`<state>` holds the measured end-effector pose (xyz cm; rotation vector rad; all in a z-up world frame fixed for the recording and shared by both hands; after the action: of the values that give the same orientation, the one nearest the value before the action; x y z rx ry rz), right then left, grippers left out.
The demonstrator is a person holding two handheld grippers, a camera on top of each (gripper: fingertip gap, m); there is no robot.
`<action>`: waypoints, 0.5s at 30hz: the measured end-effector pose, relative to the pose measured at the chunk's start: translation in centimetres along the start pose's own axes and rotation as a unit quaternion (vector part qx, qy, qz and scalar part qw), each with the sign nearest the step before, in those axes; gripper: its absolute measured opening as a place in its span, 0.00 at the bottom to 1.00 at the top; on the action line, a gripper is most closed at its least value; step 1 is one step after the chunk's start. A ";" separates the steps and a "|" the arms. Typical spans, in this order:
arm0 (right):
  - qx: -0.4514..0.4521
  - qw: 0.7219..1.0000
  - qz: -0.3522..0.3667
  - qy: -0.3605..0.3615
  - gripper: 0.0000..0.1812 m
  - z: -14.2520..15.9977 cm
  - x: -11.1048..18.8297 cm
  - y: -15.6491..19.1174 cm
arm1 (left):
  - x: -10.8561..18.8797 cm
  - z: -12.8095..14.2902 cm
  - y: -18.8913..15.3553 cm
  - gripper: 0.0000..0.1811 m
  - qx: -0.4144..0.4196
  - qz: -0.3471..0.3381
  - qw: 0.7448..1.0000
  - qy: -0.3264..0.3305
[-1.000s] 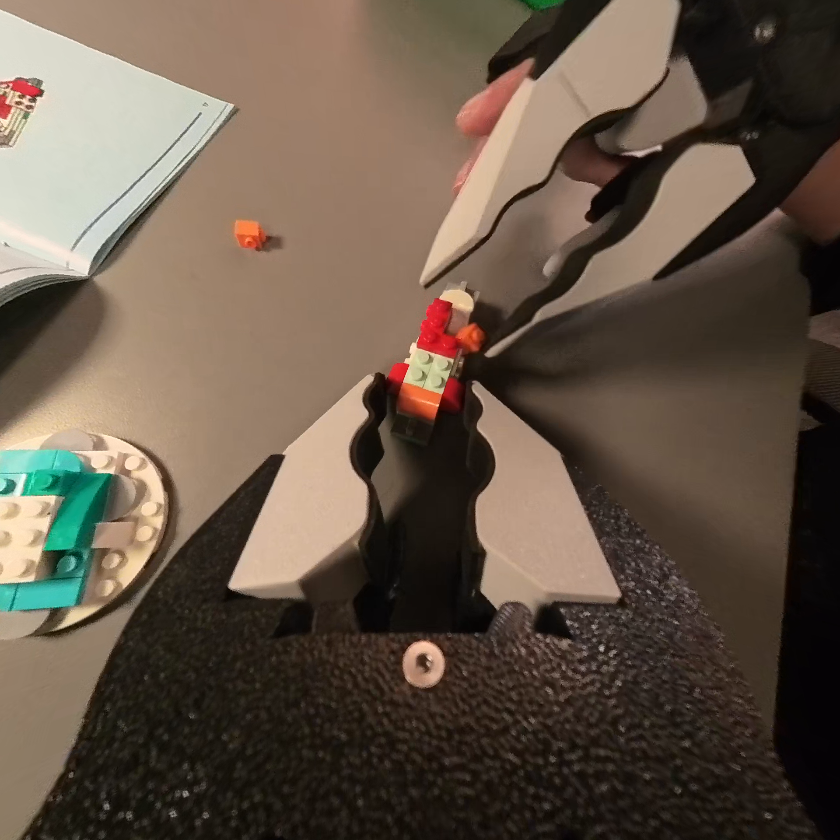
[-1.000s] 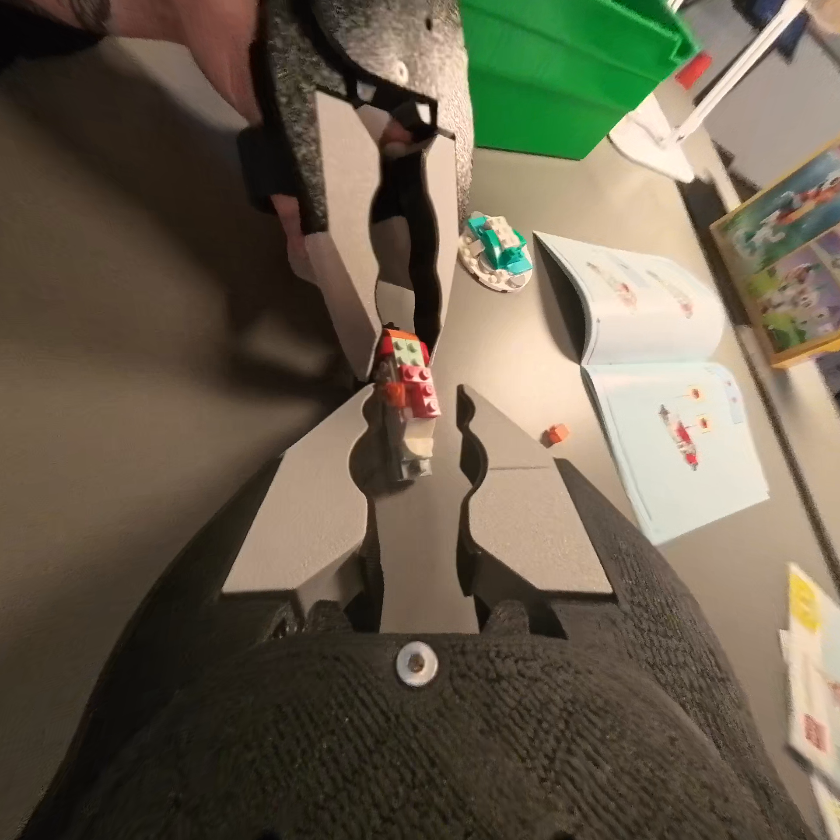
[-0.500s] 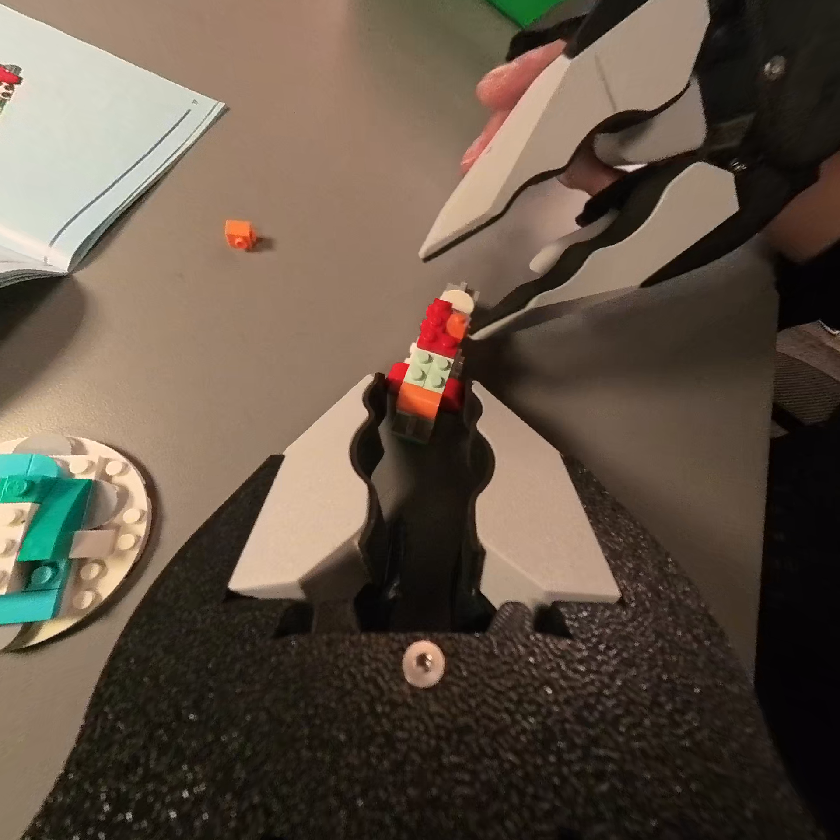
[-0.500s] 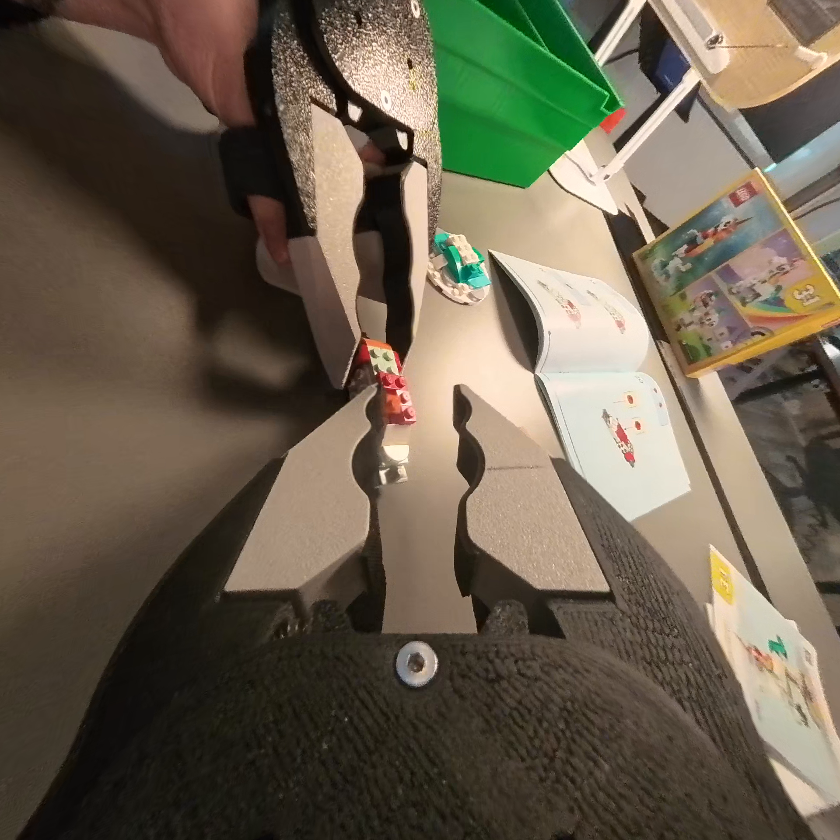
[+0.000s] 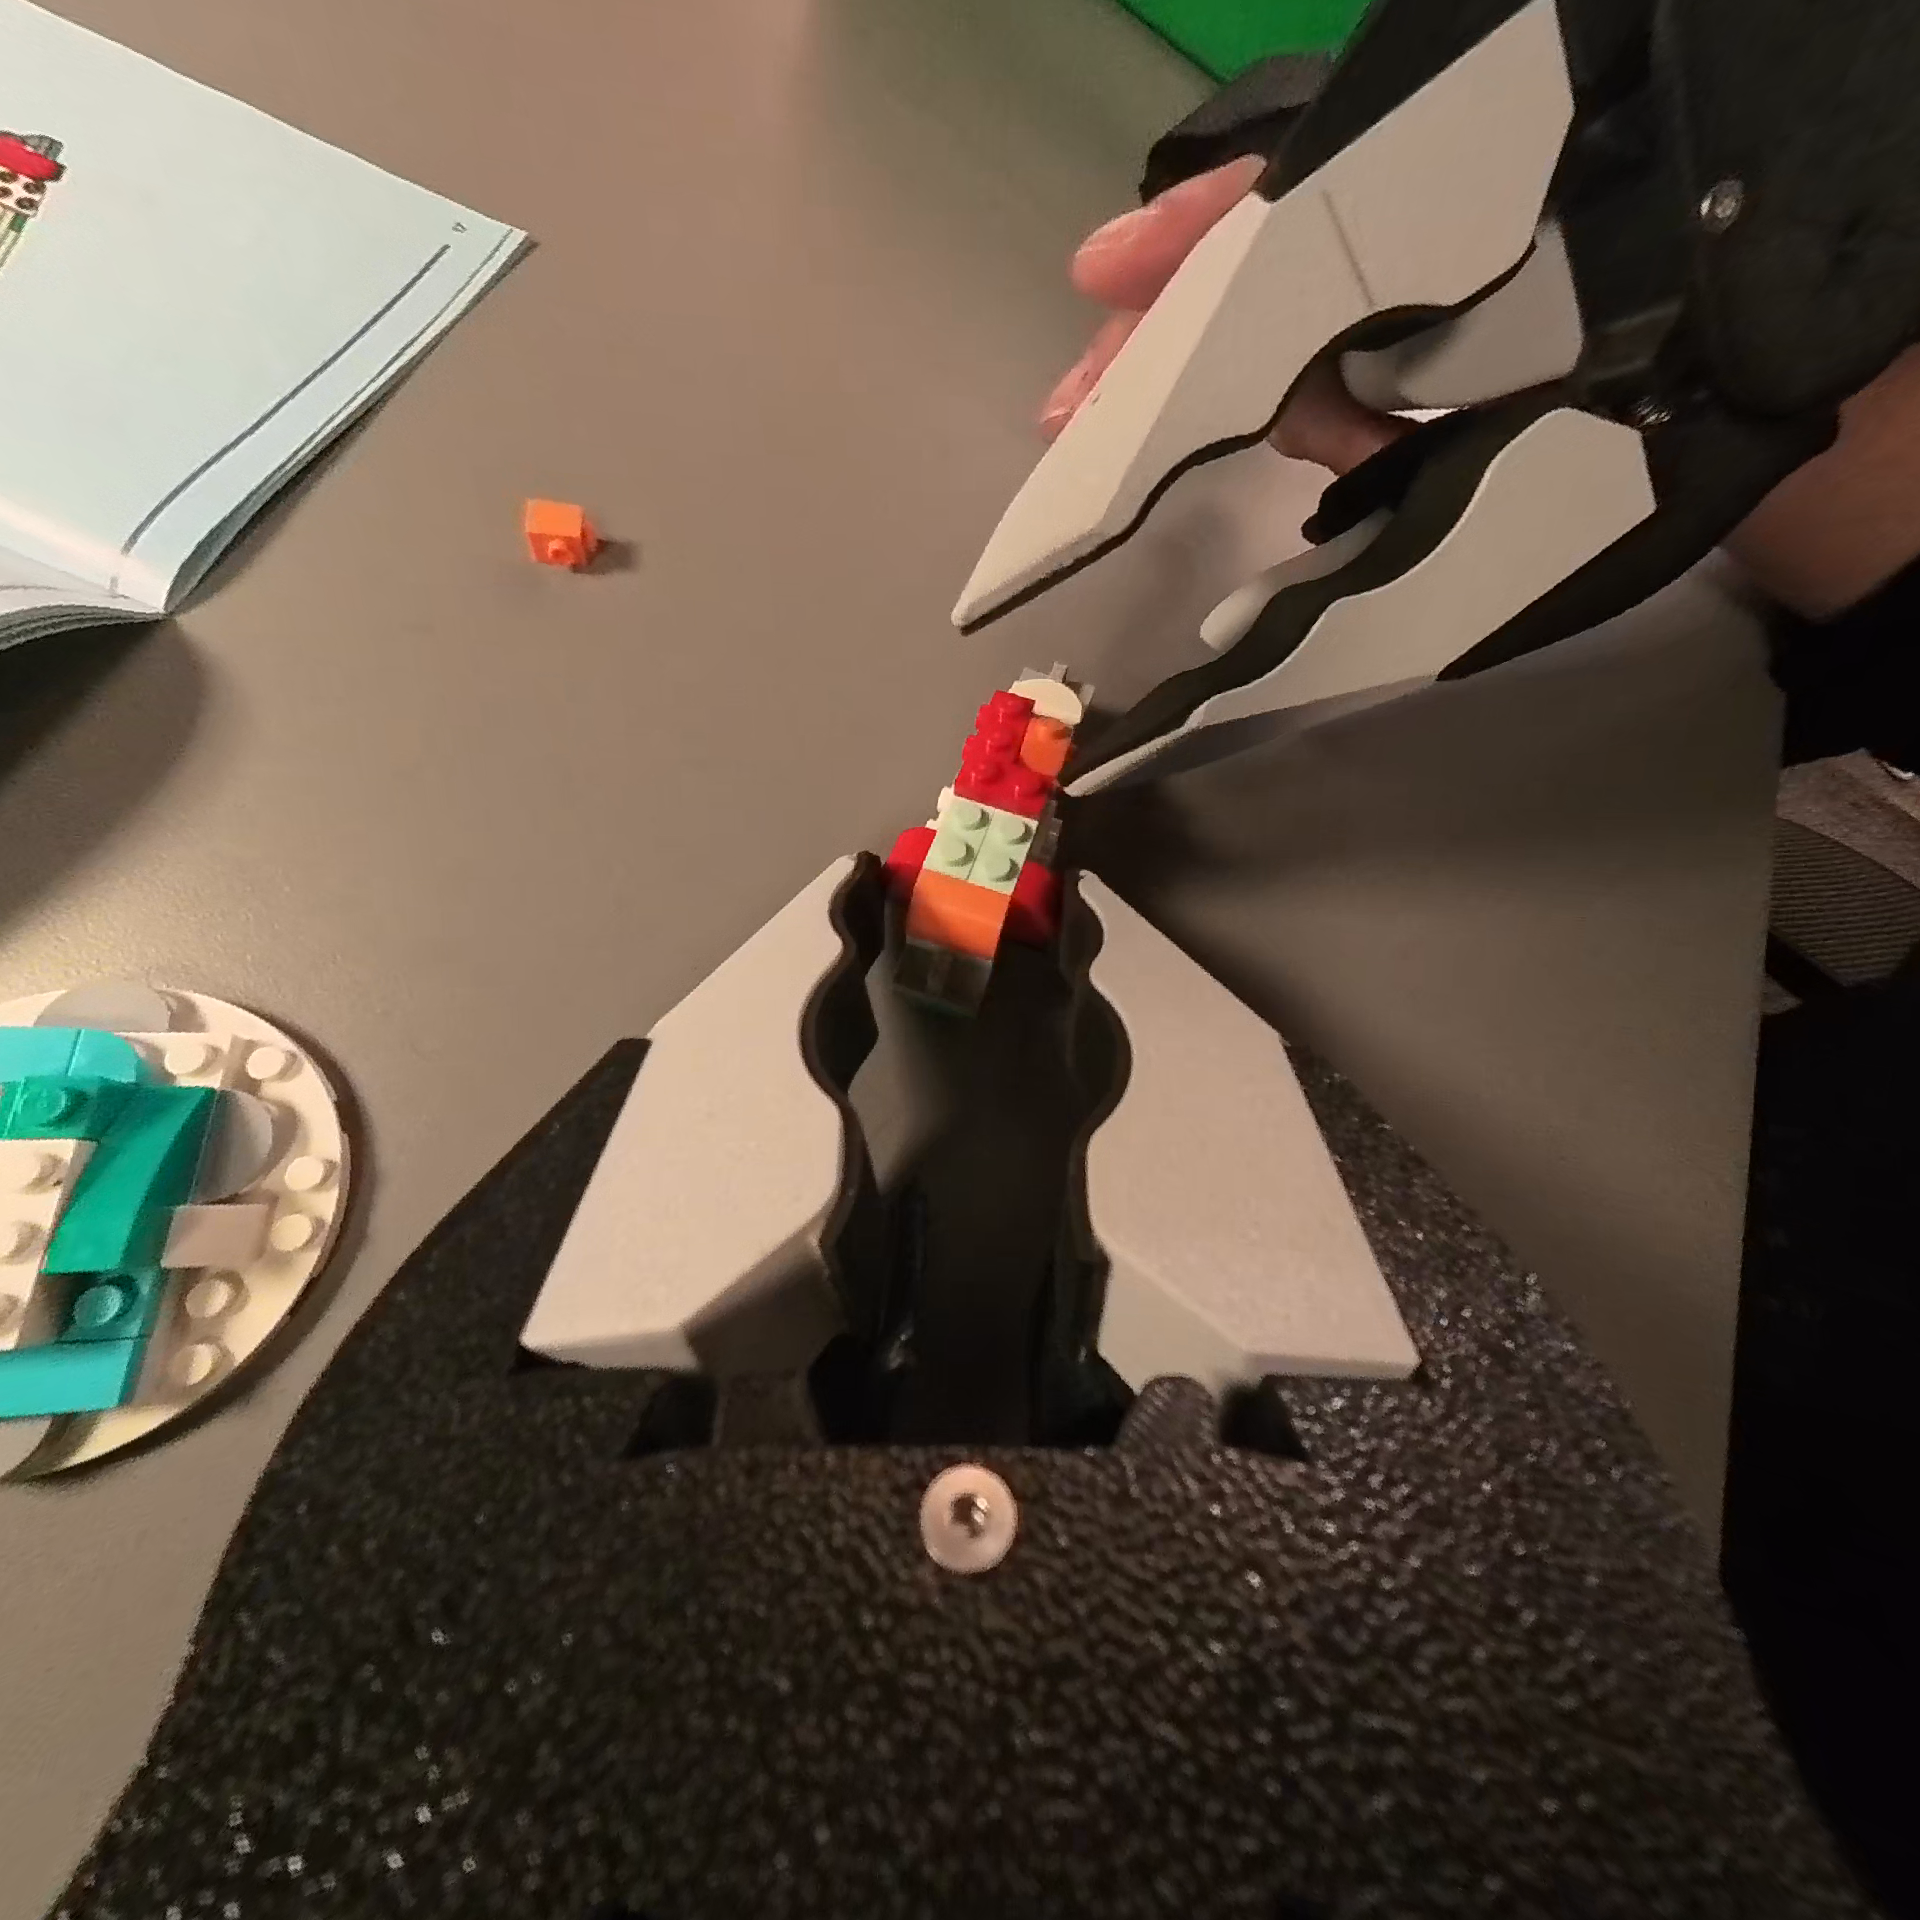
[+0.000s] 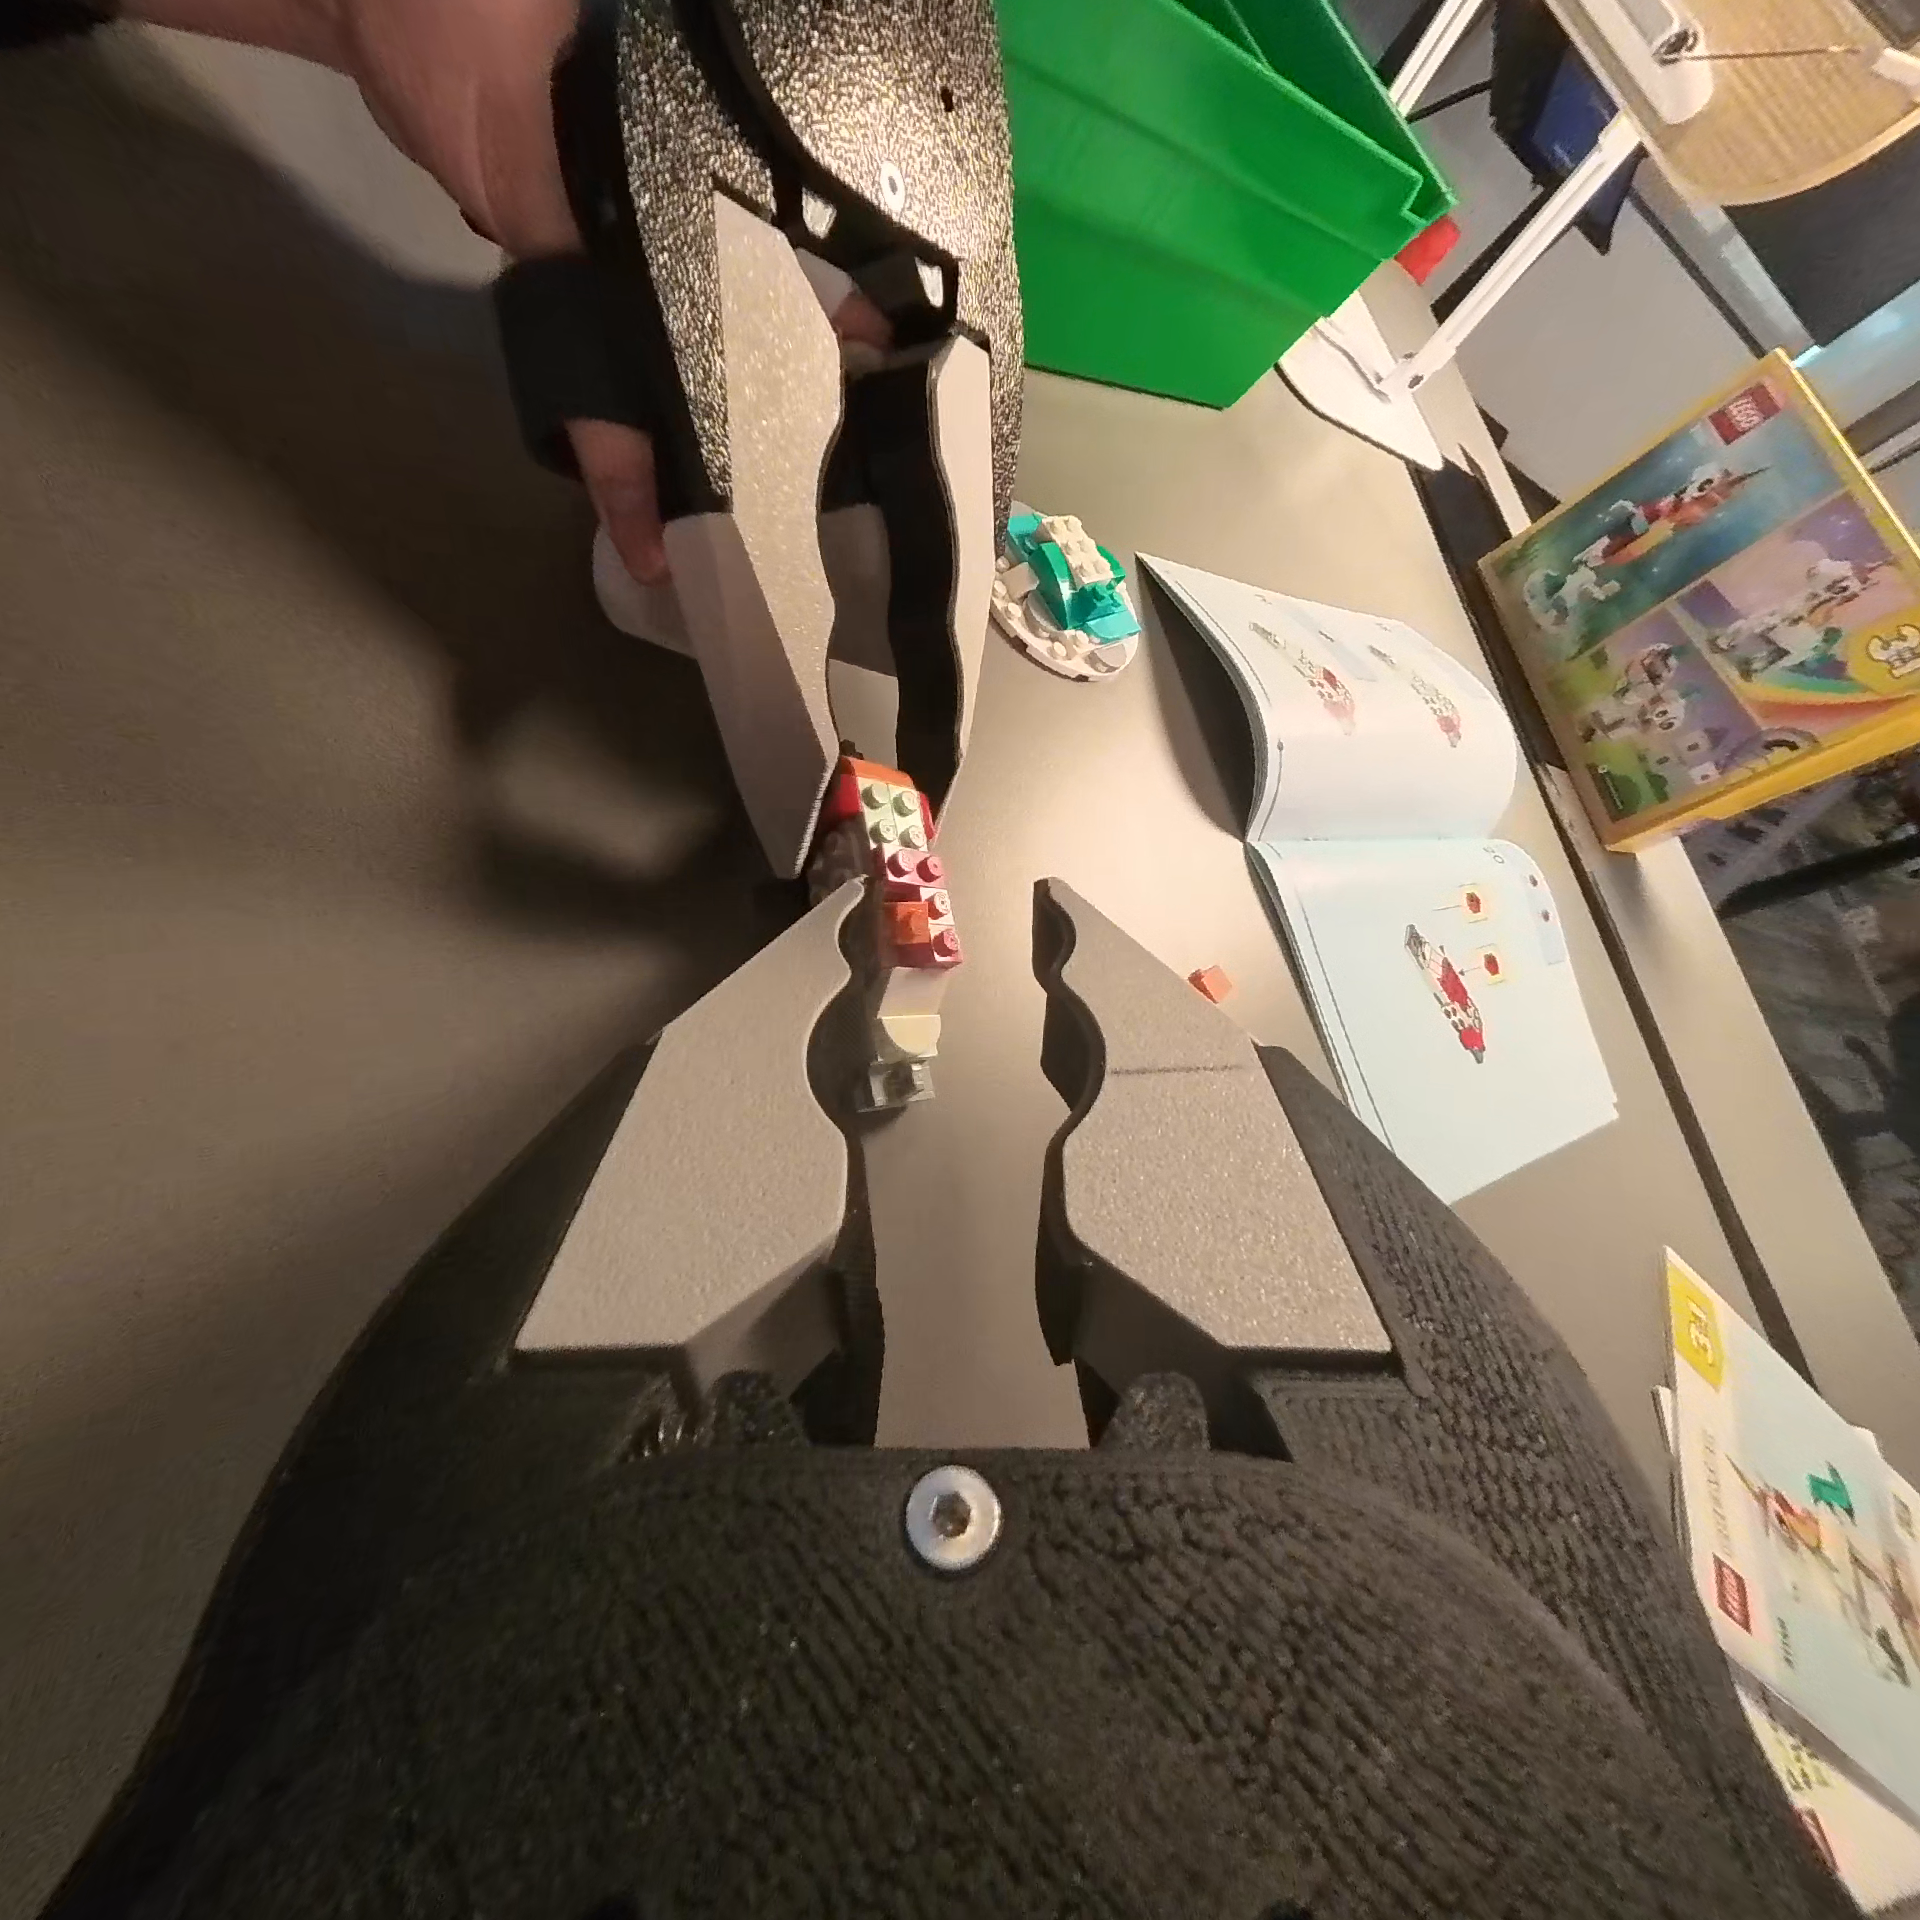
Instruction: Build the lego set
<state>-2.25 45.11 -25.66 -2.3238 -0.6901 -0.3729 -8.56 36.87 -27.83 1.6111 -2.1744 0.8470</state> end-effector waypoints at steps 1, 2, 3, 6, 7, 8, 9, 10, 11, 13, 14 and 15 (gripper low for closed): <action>0.000 1.000 0.000 0.000 0.15 0.0 0.0 0.0 | 0.0 0.0 0.0 0.18 0.001 0.000 1.000 -0.001; 0.000 1.000 0.001 0.000 0.15 0.0 0.1 0.1 | 0.0 0.0 0.0 0.18 0.003 0.000 1.000 -0.001; -0.001 1.000 0.002 0.000 0.15 0.0 0.2 0.1 | 0.0 0.0 0.0 0.18 0.006 0.000 1.000 -0.003; -0.009 1.000 0.003 0.006 0.15 0.3 0.5 0.4 | 0.1 -0.1 0.1 0.18 0.019 0.002 1.000 -0.009; -0.011 1.000 0.004 0.008 0.15 0.4 0.5 0.6 | 0.1 -0.1 0.2 0.18 0.023 0.003 1.000 -0.010; -0.012 1.000 0.006 0.008 0.14 0.6 0.5 0.8 | 0.1 -0.1 0.2 0.18 0.026 0.003 1.000 -0.011; -0.014 1.000 0.009 0.008 0.13 0.6 0.5 0.9 | 0.1 -0.1 0.2 0.18 0.026 0.004 1.000 -0.011; -0.016 1.000 0.013 0.006 0.12 0.7 0.5 0.9 | 0.1 -0.1 0.2 0.18 0.026 0.004 1.000 -0.011; -0.018 1.000 0.015 0.005 0.11 0.7 0.5 1.0 | 0.1 -0.1 0.2 0.18 0.025 0.003 1.000 -0.011; -0.019 1.000 0.018 0.008 0.11 0.7 0.7 1.1 | 0.1 -0.1 0.2 0.18 0.026 0.001 1.000 -0.013; -0.020 1.000 0.019 0.011 0.11 0.8 0.8 1.2 | 0.1 -0.1 0.2 0.18 0.027 -0.003 1.000 -0.014; -0.025 0.999 0.020 0.014 0.11 0.8 1.1 1.1 | 0.2 -0.1 0.4 0.18 0.027 -0.012 0.999 -0.015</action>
<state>-0.64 45.37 -26.38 -2.3715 -0.6254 -0.4080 -8.97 36.87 -27.78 1.6823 -2.1659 0.8861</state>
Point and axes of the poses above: each gripper's, where its closed fingertips meet, x back along the fingers, z out of its underside, y = z × x across the jaws, the point moved 6 cm from there along x, back along the fingers, and after that the axes turned 4 degrees about z, right-handed, at the moved point
